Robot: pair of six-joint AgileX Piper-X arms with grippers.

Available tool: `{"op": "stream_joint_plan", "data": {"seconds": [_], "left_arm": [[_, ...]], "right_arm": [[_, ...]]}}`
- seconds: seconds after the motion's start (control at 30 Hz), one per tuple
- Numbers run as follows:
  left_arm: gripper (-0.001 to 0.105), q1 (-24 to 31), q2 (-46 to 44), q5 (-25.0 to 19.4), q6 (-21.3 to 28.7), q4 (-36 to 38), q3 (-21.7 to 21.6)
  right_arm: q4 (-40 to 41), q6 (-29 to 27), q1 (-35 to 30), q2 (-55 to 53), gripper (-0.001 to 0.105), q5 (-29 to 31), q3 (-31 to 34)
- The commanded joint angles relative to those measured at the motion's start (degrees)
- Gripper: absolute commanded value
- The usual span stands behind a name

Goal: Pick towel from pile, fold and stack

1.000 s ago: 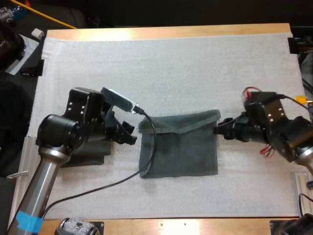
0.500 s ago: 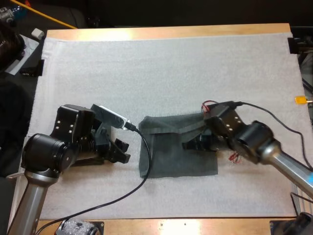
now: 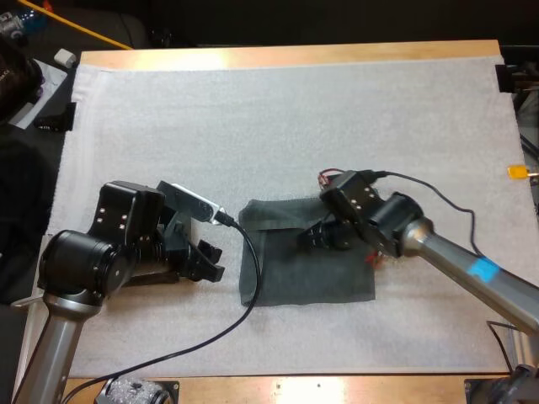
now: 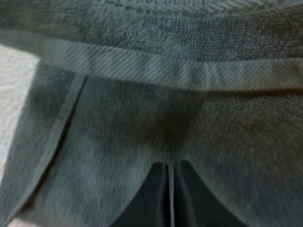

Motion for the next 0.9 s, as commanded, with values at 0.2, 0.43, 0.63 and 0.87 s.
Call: {"op": "stream_joint_plan", "data": {"seconds": [0.2,0.43,0.63,0.87], "left_arm": [[0.058,-0.01,0.01,0.03,-0.72,0.41,0.07],[0.058,-0.13,-0.06,0.13,-0.68,0.37,-0.11],[0.058,-0.17,-0.13,0.2,-0.74,0.43,-0.19],[0.058,-0.17,-0.14,0.27,-0.63,0.54,-0.17]], "right_arm": [[-1.02,0.32,-0.85,10.18,0.0,-1.33,-6.33],[-1.88,0.1,-1.08,13.36,0.0,-0.71,-8.37],[-2.23,0.29,-0.97,16.39,0.0,-0.16,-11.0],[-4.17,0.8,-1.01,18.58,0.0,1.01,-12.19]]}}
